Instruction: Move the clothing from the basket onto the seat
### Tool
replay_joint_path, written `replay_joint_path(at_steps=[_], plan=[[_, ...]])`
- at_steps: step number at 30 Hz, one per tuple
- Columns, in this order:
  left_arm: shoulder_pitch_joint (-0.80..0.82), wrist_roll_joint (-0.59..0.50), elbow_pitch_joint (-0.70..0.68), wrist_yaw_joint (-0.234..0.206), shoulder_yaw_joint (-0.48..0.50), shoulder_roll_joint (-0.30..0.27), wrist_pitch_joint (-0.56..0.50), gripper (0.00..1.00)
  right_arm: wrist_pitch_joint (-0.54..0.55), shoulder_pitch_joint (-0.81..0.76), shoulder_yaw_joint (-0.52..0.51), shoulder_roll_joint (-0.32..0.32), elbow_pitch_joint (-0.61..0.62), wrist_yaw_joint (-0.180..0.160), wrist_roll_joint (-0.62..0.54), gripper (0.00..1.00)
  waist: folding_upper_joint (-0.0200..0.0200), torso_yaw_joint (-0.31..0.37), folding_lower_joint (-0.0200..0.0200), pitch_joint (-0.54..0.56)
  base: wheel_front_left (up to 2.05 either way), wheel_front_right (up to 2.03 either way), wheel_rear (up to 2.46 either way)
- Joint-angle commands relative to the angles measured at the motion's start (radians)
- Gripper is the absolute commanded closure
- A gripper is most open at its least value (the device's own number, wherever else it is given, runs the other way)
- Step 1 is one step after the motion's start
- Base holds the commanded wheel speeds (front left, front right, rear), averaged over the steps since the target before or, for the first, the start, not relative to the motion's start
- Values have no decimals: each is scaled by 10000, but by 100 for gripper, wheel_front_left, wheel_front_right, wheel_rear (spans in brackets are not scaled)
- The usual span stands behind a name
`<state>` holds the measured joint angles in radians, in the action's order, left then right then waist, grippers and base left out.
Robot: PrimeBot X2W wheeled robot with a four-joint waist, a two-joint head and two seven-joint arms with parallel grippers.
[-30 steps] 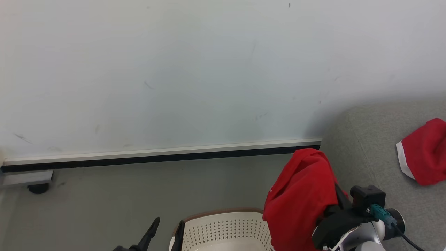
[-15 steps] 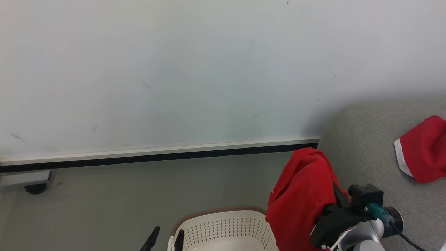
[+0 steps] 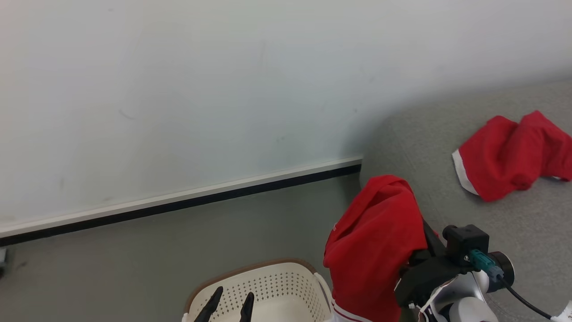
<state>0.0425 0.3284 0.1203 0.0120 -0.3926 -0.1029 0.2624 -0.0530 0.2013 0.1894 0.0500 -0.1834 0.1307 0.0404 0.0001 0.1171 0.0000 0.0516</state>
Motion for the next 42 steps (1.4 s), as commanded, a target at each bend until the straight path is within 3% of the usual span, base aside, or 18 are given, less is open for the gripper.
replay_joint_path(at_steps=[1, 19, 32, 36, 42], plan=[[77, -92, 51, 70, 64, 42, 40, 0, -35, 175, 63, 6, 68, 1, -26, 100, -1, 989, 0, -267, 0, 0, 0], [544, -491, 315, 556, 328, 286, 29, 0, -305, 382, 348, 3, -47, 1, 309, 100, -1, 3838, 0, -1064, 0, 0, 0], [978, -933, 276, 777, 165, 114, 27, 0, -405, 2028, 589, 0, -186, 1, 224, 100, -1, 3851, 0, -2331, 0, 0, 0], [1256, -1174, 88, 827, 21, -172, -137, 0, -466, 3456, 136, 16, -166, 1, 367, 100, -1, 3709, 0, -3147, 0, 0, 0], [1940, -1612, -668, 979, -592, -466, -644, 0, -285, 6143, -1269, 940, -385, 1, 786, 100, -1, 3158, 0, -4635, 0, 0, 0]])
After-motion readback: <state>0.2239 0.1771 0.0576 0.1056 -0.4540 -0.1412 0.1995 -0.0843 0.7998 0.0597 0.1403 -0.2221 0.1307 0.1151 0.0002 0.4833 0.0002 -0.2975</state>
